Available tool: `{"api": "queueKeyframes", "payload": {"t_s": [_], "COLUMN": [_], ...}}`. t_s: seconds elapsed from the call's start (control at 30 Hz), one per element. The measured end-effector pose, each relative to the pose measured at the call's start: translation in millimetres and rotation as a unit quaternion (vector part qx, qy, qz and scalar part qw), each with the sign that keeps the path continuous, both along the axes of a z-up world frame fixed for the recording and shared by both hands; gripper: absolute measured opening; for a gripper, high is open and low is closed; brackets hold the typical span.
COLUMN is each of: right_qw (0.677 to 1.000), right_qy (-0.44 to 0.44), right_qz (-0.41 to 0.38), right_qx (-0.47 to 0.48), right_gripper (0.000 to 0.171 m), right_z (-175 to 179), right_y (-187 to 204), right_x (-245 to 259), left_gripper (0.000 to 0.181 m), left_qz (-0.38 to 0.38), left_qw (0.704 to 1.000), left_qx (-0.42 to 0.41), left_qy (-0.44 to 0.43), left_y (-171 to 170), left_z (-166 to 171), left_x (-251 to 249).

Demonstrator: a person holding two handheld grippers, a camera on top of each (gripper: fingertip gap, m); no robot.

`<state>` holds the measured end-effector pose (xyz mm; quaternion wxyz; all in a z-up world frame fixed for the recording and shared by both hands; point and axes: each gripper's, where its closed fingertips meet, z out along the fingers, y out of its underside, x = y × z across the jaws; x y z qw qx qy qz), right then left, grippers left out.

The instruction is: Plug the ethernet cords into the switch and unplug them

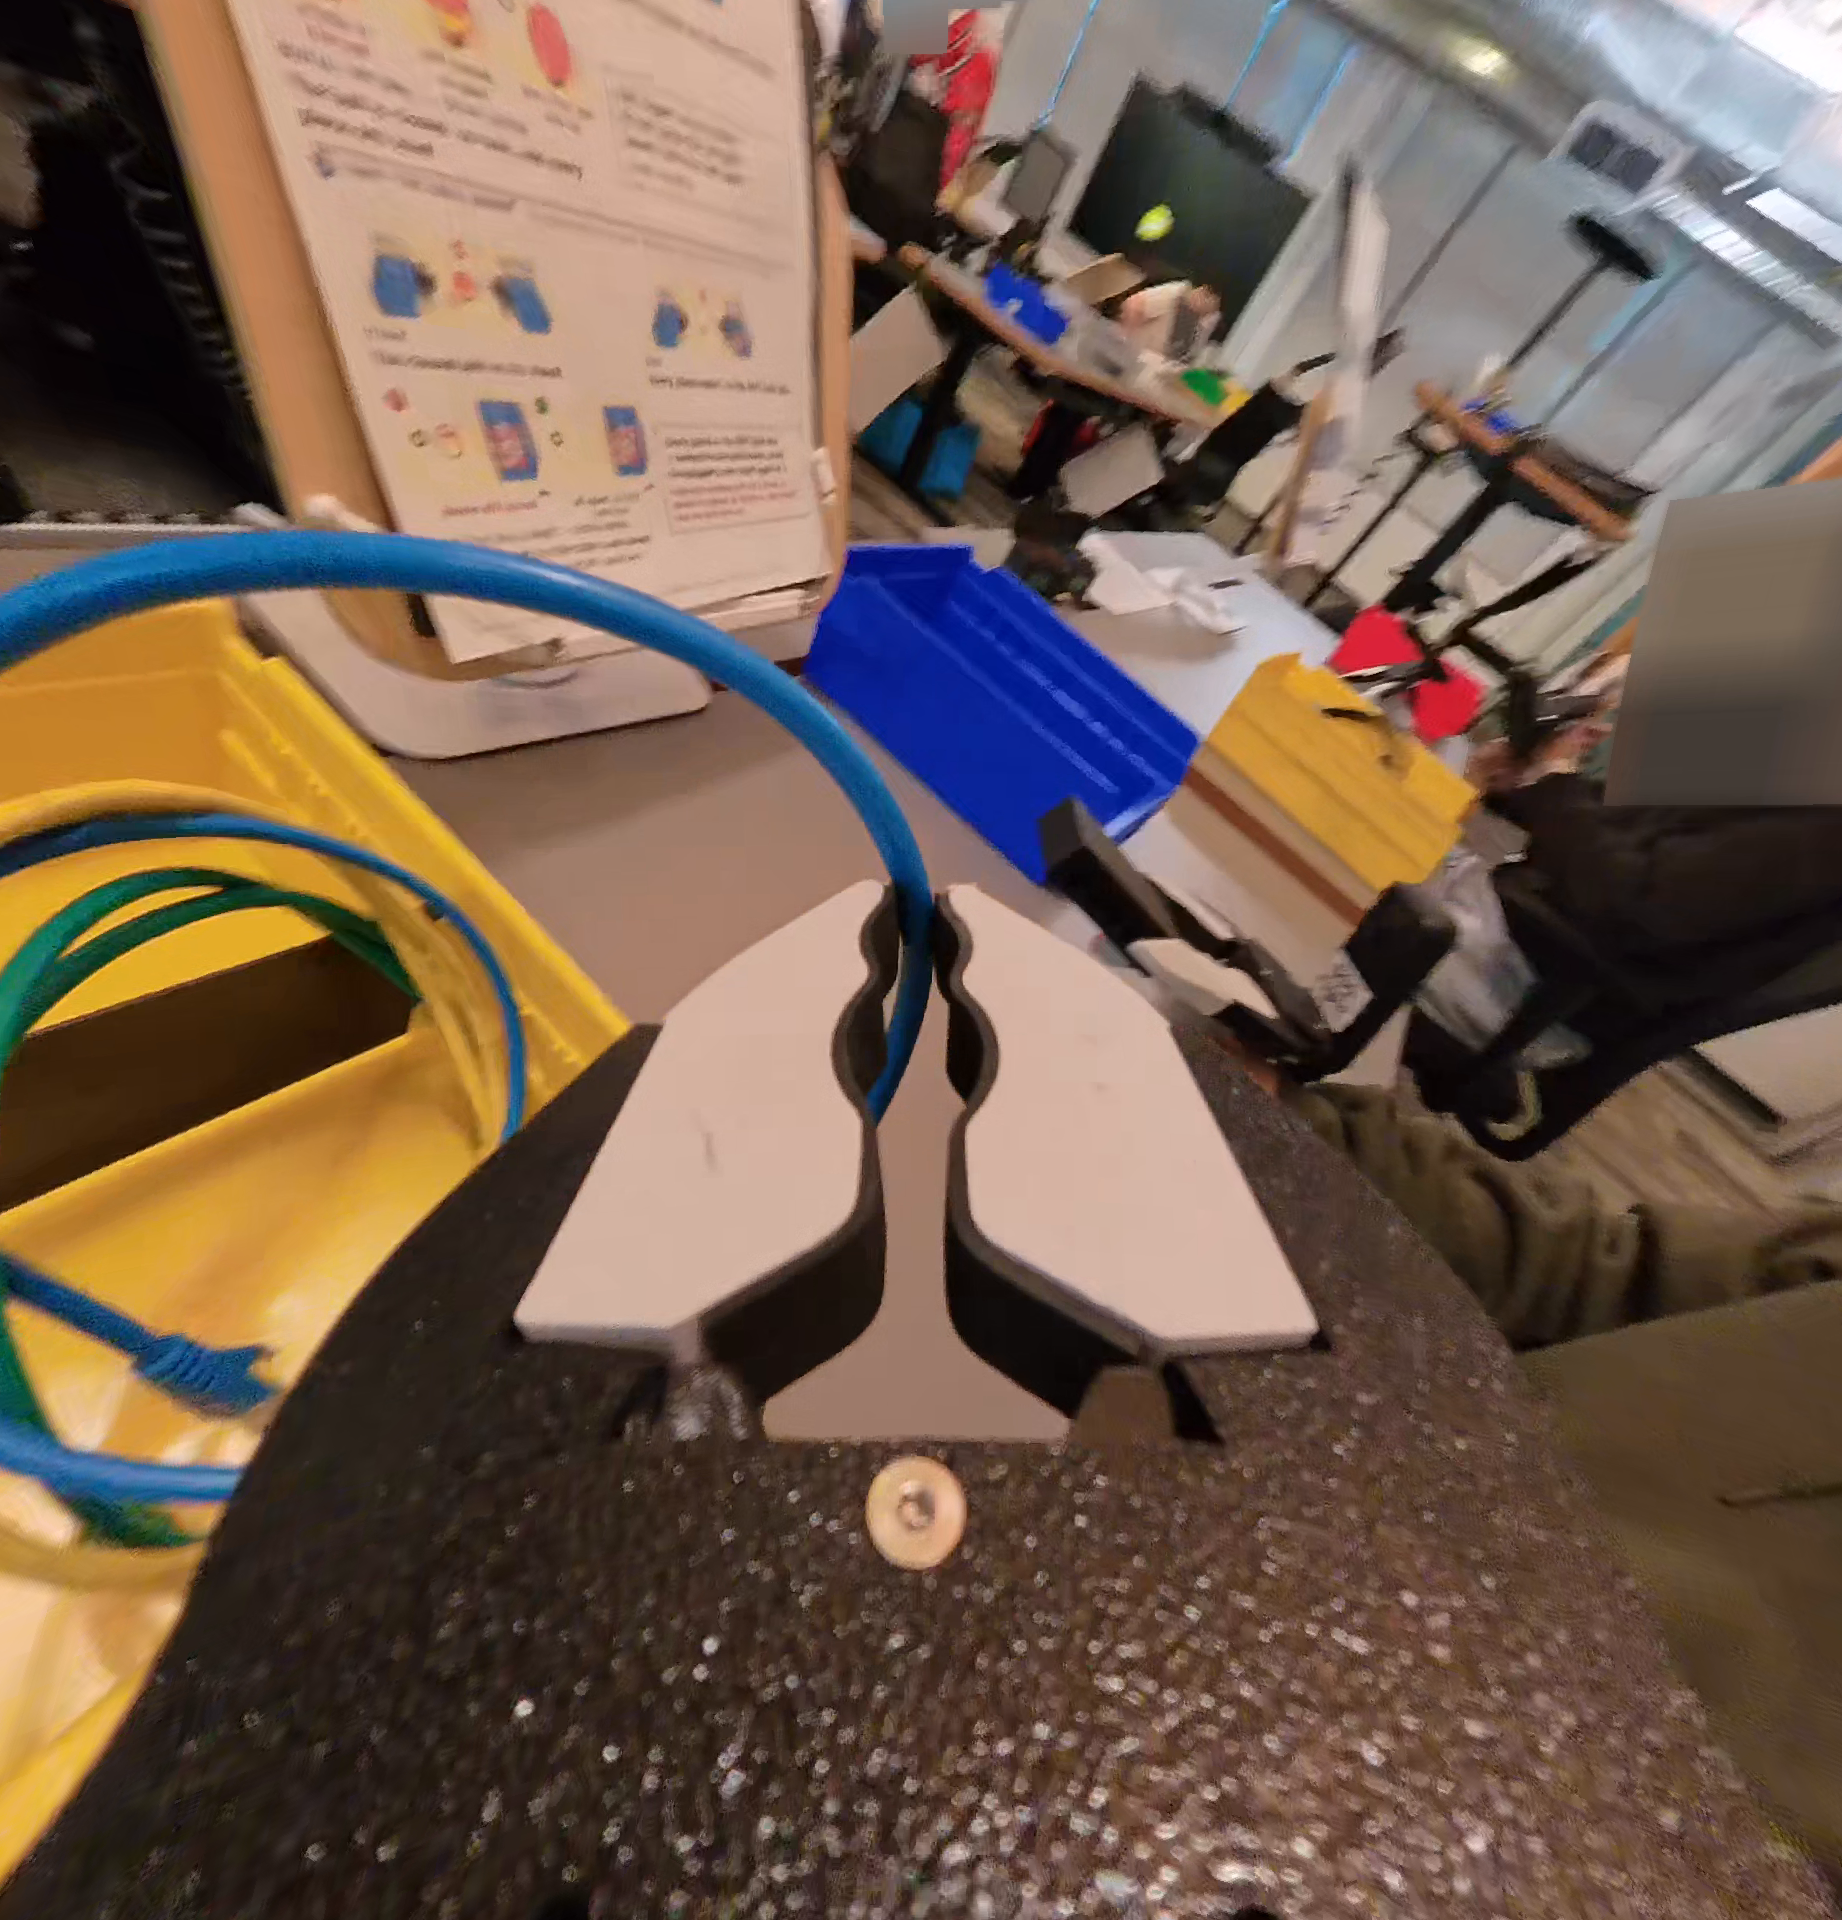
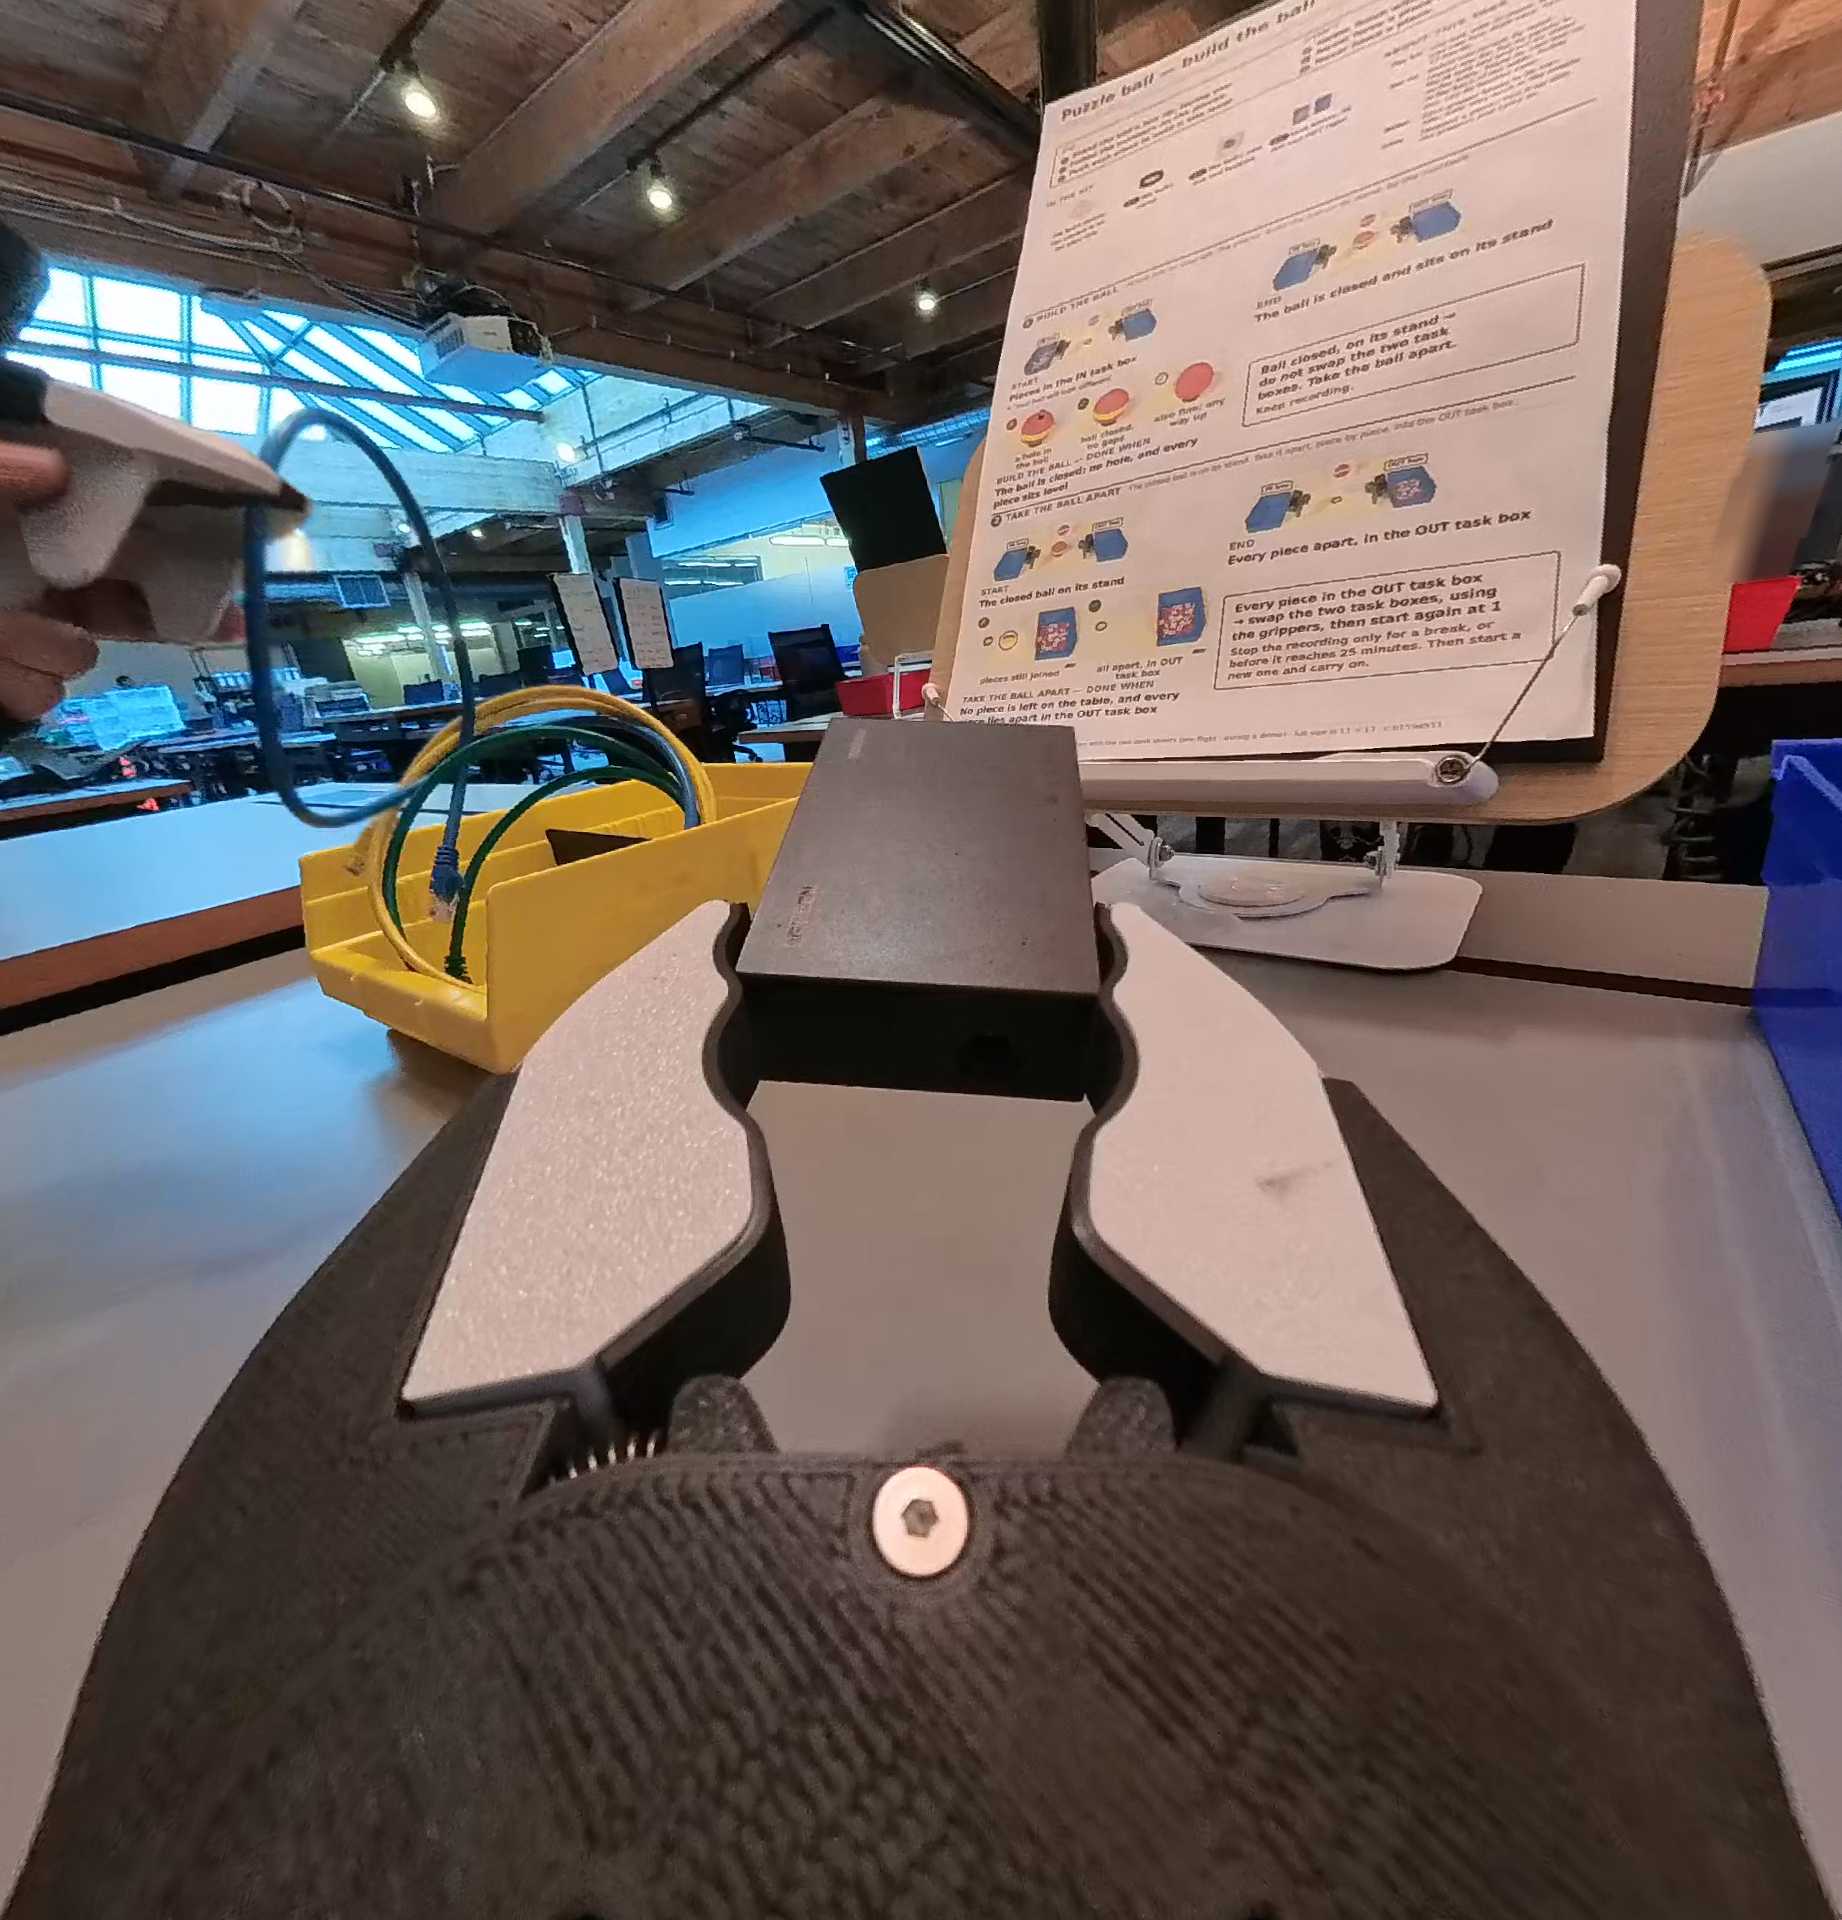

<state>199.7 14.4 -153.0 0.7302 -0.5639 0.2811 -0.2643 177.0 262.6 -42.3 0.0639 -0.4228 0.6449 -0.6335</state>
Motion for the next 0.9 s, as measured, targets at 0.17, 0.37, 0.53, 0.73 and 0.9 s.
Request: {"api": "queueKeyframes", "payload": {"t_s": [0.17,0.37,0.53,0.73,0.9], "right_qw": [1.000,1.000,1.000,1.000,1.000], "right_qy": [0.000,-0.001,-0.002,-0.002,-0.003], "right_qz": [0.001,0.003,0.005,0.006,0.010], "right_qx": [-0.002,-0.008,-0.010,-0.007,-0.013], "right_gripper": [0.062,0.062,0.062,0.062,0.062], "right_z": [0,-1,-1,-1,-1], "right_y": [0,3,3,3,5], "right_x": [0,-1,-1,-1,-2], "left_gripper": [0.006,0.007,0.007,0.005,0.006], "left_qz": [-0.079,-0.020,0.053,0.007,0.032], "left_qw": [0.992,0.985,0.997,0.988,0.999], "left_qx": [-0.065,-0.073,0.030,0.119,0.029], "left_qy": [-0.076,-0.156,-0.054,0.102,-0.003], "left_y": [-13,0,27,34,44], "left_z": [40,96,46,-47,20], "left_x": [-27,-21,19,6,1]}}
